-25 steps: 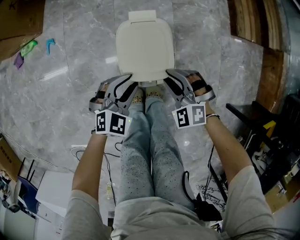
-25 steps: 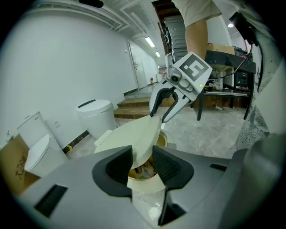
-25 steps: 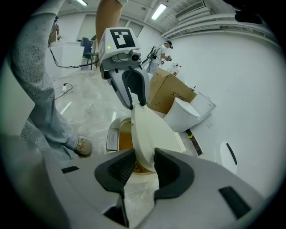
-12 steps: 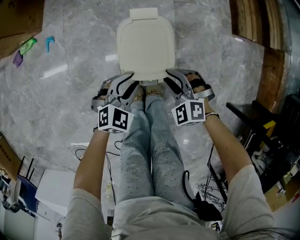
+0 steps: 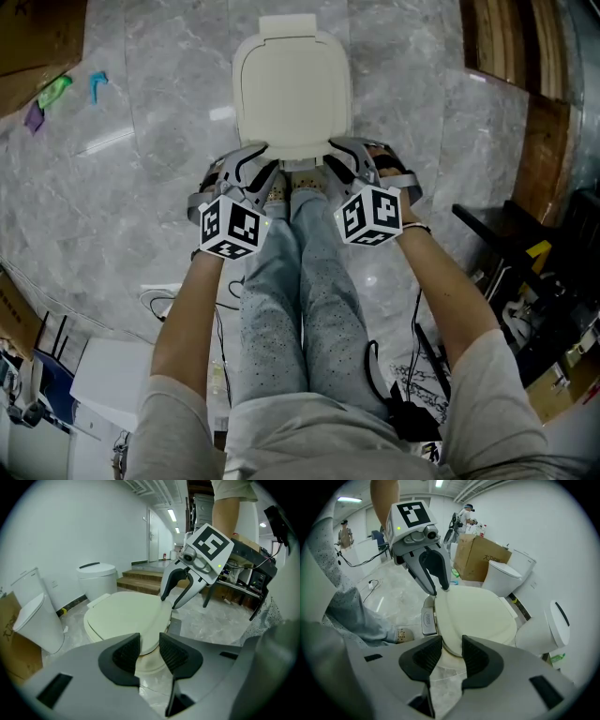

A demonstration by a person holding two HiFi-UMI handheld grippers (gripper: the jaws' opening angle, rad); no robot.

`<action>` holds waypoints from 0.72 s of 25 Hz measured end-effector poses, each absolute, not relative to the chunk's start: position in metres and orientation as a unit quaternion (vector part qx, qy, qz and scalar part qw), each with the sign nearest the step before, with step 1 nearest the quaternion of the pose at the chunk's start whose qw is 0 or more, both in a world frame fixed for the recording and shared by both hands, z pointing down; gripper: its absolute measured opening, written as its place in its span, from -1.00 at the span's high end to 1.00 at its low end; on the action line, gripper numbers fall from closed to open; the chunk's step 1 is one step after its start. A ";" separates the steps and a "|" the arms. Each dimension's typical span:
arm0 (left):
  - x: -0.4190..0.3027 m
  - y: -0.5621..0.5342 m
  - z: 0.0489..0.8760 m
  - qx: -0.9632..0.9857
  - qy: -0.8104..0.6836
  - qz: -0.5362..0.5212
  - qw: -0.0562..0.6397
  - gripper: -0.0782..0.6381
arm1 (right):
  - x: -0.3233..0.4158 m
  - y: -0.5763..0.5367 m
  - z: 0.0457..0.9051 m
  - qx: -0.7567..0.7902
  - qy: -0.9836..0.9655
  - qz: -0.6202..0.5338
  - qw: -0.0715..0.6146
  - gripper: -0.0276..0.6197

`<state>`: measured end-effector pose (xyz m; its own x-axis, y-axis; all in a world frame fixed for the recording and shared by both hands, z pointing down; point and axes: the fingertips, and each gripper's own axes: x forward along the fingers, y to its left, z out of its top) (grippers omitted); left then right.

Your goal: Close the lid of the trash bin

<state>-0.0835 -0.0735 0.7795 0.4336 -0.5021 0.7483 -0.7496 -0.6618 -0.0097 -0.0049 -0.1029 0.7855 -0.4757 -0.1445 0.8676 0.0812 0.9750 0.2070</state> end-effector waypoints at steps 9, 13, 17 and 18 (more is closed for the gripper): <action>-0.084 -0.074 0.789 0.818 -0.388 0.375 0.199 0.46 | -0.007 -0.101 0.795 0.027 -0.848 -0.031 0.529 0.46; -0.084 -0.075 0.791 0.813 -0.395 0.372 0.211 0.47 | -0.008 -0.101 0.797 0.039 -0.847 0.005 0.531 0.51; -0.084 -0.077 0.795 0.808 -0.398 0.375 0.219 0.47 | -0.008 -0.103 0.799 0.054 -0.843 0.040 0.533 0.57; -0.084 -0.077 0.796 0.806 -0.398 0.376 0.223 0.47 | -0.008 -0.104 0.800 0.059 -0.842 0.049 0.535 0.60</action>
